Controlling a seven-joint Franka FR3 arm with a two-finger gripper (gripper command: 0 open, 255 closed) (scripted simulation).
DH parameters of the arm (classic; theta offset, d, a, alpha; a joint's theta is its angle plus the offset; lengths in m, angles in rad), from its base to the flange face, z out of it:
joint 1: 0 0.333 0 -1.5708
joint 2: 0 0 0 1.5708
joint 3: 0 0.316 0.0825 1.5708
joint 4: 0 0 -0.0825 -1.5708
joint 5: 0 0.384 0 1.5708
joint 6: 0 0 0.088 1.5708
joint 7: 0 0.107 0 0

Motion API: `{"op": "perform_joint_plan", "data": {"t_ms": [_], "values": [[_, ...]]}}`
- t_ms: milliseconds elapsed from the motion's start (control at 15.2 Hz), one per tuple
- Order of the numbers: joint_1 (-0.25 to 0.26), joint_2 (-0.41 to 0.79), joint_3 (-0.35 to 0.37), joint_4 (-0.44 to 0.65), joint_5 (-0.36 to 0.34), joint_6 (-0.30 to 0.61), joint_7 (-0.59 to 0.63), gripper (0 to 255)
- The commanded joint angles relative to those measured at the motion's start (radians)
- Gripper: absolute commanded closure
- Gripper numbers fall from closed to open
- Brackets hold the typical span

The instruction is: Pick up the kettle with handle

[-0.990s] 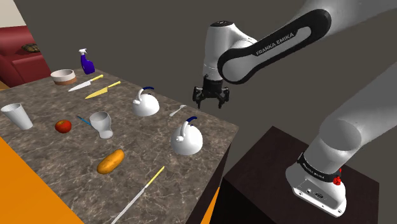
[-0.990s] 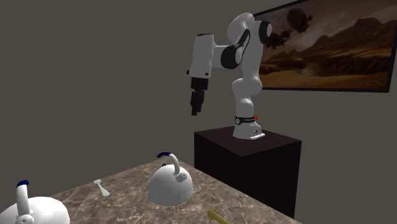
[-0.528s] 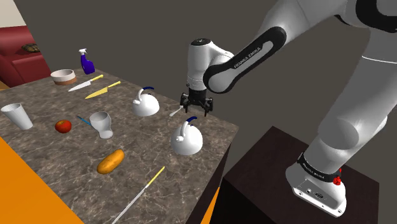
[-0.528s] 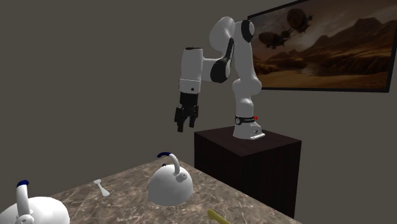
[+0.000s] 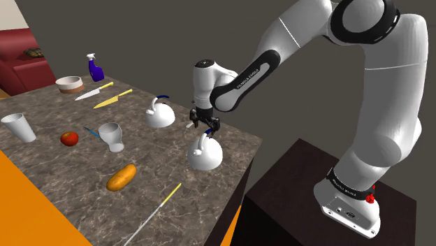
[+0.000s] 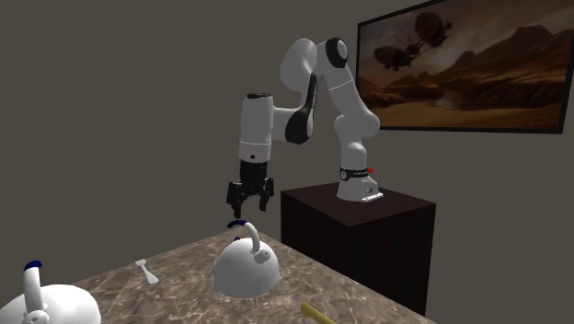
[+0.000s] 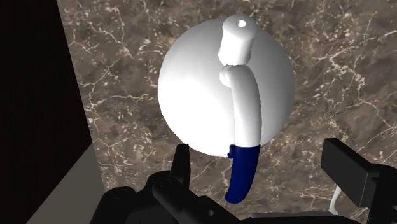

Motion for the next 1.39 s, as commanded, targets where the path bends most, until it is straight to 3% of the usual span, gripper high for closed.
{"op": "perform_joint_plan", "data": {"t_ms": [0,462,528,1320], "values": [[0.014,0.030,-0.016,0.017,-0.017,0.010,0.025,0],[0.038,0.089,-0.049,0.025,-0.063,0.057,0.059,0],[0.037,0.088,-0.049,0.022,-0.063,0.058,0.059,255],[0.024,0.057,-0.031,0.020,-0.039,0.032,0.041,255]]}}
